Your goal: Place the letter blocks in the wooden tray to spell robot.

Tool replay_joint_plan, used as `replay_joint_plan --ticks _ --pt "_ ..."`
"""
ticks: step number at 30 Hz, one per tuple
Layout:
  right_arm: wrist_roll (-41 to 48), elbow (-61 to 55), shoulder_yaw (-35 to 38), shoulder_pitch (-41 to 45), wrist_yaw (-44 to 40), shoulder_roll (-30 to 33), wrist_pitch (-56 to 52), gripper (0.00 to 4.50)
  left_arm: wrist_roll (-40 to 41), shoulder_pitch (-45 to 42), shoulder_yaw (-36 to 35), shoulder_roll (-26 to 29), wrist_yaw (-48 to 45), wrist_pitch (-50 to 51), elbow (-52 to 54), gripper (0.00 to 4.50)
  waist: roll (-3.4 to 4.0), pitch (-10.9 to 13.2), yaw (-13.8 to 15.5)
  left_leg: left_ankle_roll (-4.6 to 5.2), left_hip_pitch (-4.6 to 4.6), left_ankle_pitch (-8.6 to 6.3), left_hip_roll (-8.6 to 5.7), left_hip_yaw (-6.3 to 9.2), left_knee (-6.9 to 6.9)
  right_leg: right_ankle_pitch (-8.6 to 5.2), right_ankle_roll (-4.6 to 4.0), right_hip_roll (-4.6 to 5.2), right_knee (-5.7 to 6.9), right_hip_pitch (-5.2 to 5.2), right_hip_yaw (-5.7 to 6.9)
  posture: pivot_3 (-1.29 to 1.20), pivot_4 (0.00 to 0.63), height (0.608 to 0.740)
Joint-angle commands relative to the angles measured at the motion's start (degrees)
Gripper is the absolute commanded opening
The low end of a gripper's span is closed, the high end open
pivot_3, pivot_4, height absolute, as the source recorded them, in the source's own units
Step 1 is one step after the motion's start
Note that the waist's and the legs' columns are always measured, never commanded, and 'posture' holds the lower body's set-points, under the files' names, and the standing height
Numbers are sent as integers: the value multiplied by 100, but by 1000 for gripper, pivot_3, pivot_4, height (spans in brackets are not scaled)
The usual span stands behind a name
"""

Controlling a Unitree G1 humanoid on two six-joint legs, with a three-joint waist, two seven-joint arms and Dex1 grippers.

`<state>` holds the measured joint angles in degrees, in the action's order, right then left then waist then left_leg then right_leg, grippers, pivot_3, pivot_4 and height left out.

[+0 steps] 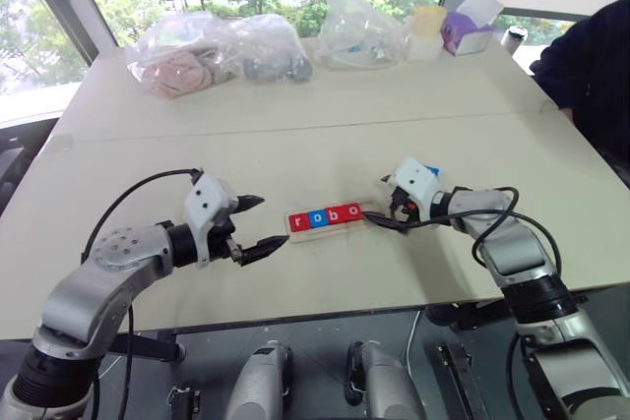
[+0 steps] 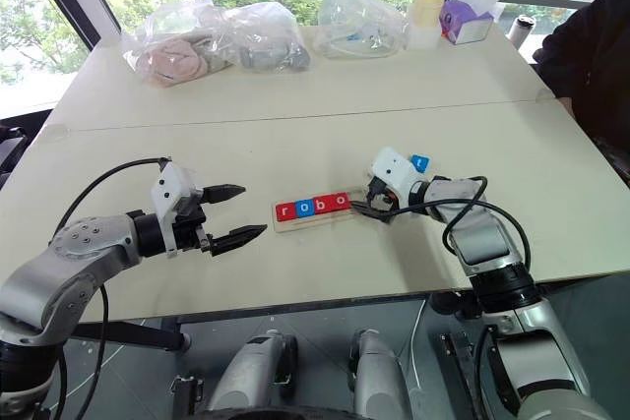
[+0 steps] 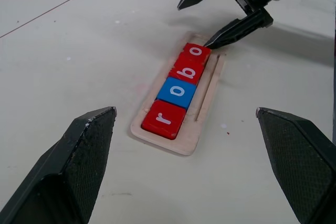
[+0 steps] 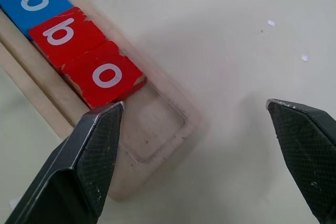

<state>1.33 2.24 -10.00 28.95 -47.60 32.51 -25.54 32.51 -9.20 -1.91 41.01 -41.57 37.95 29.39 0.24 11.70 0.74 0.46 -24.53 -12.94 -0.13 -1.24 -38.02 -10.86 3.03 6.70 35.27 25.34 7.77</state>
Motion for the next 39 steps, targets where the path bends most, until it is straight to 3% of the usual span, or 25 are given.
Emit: replay_joint_plan --ticks 1,11,16,20,28,39 --pt "53 -244 20 75 33 -39 -5 4450 11 4 -122 13 10 -48 169 4500 0 0 0 0 0 0 0 0 0 0 0 0 0 0 0 0 150 725" --pt "-78 -122 102 139 -103 372 170 4450 11 9 -128 25 22 -62 165 4500 0 0 8 0 -2 0 -1 0 0 -1 0 1 -4 0 0 0 150 725" --pt "262 79 722 480 229 380 -267 4450 9 0 -129 25 14 -72 153 4500 -1 1 -4 0 -4 -1 0 -2 0 -1 0 2 -10 0 0 0 150 725" --pt "371 503 1383 648 1319 -118 -762 4450 -8 -52 -73 -6 -3 -99 115 4500 -2 1 1 -1 -4 -1 4 -4 2 0 -1 0 -9 3 2 0 150 725" --pt "334 926 1897 695 2630 -551 -1589 4450 -48 -137 -26 -10 -69 -131 23 4500 -2 1 -1 4 -10 -2 -1 -5 8 2 2 2 -9 6 0 0 150 725" --pt "572 391 2396 639 4168 -1885 -2792 4450 -80 -200 1 -16 -123 -137 -18 4500 -1 0 -27 4 -7 -2 6 -3 8 1 1 -4 -4 8 1 0 150 725"
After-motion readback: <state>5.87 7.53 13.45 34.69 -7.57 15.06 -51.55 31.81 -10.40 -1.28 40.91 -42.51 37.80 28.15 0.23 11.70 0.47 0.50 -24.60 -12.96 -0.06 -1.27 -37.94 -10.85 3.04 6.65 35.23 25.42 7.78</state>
